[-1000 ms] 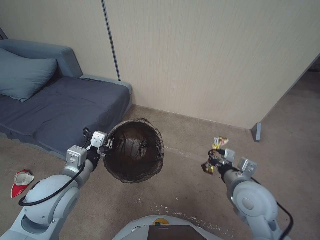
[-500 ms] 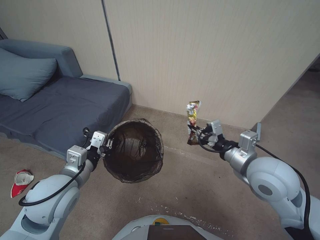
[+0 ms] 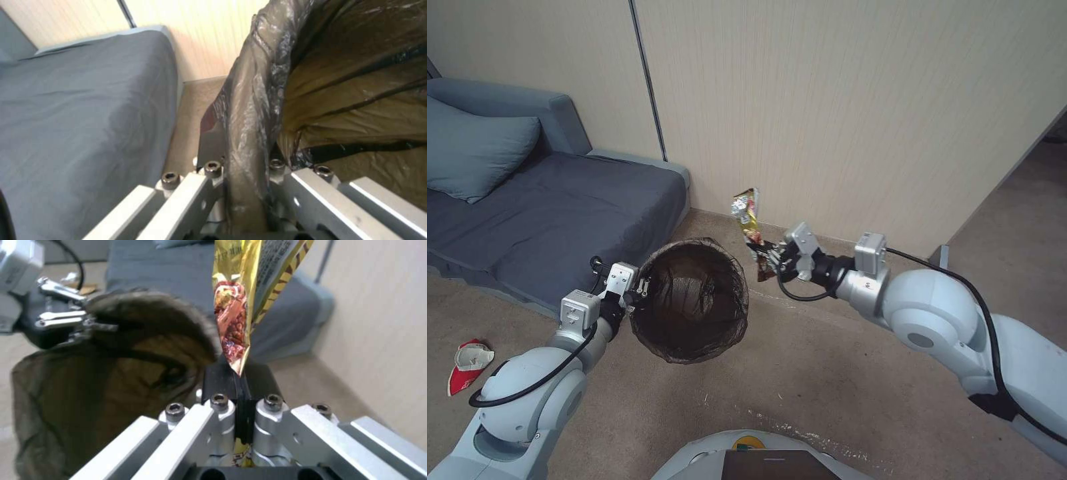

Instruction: Pick up the trash bin, then pick up the garbage from the floor and place it into the trash bin.

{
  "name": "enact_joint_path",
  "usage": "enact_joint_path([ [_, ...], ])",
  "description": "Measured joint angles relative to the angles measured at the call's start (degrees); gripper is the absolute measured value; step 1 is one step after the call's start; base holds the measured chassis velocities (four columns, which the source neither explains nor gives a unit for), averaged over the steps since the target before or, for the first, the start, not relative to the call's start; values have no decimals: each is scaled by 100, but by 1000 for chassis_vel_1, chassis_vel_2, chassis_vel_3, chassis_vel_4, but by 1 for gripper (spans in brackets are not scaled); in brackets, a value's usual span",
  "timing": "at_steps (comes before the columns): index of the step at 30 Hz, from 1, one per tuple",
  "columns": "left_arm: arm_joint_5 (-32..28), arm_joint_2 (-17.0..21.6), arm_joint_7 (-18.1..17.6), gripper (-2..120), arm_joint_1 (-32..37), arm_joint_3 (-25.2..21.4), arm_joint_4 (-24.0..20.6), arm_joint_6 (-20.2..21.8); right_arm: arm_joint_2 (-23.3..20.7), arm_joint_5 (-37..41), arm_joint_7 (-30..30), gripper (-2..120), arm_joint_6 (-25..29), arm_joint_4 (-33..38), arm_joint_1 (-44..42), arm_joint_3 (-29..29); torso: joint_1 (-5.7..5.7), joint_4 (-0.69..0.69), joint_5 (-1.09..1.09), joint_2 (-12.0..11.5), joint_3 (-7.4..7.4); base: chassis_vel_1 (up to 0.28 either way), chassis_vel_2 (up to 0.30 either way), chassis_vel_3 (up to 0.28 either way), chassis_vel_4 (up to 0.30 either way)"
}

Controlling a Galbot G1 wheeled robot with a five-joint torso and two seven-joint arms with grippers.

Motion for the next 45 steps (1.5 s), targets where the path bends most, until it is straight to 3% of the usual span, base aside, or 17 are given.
enact_joint_path([
  [4,25,-25,1,0,-9,6,21,0,163,108,139,0,4,-125,325,-474,0,-1,0,0,0,0,0,0,0],
  [10,91,-62,4,0,-3,-10,95,0,789,522,527,0,12,-383,1004,-1534,0,-1,1,0,0,0,0,0,0],
  [22,132,-87,19,0,-18,-47,164,0,1402,1150,1085,0,-69,-616,1760,-2469,0,-2,0,0,-1,0,0,0,0],
  [33,37,1,23,0,-42,-148,183,0,1873,746,1033,0,46,-1651,1255,-2746,0,-2,1,0,0,0,0,0,0],
  [43,-7,24,22,0,-66,-154,222,0,2103,489,997,0,104,-2127,1024,-2774,0,-2,0,0,-1,0,0,0,0],
  [45,-8,18,22,0,-90,-138,243,0,2171,487,999,6,142,-2231,1005,-2773,0,-2,1,0,-1,0,0,0,0],
])
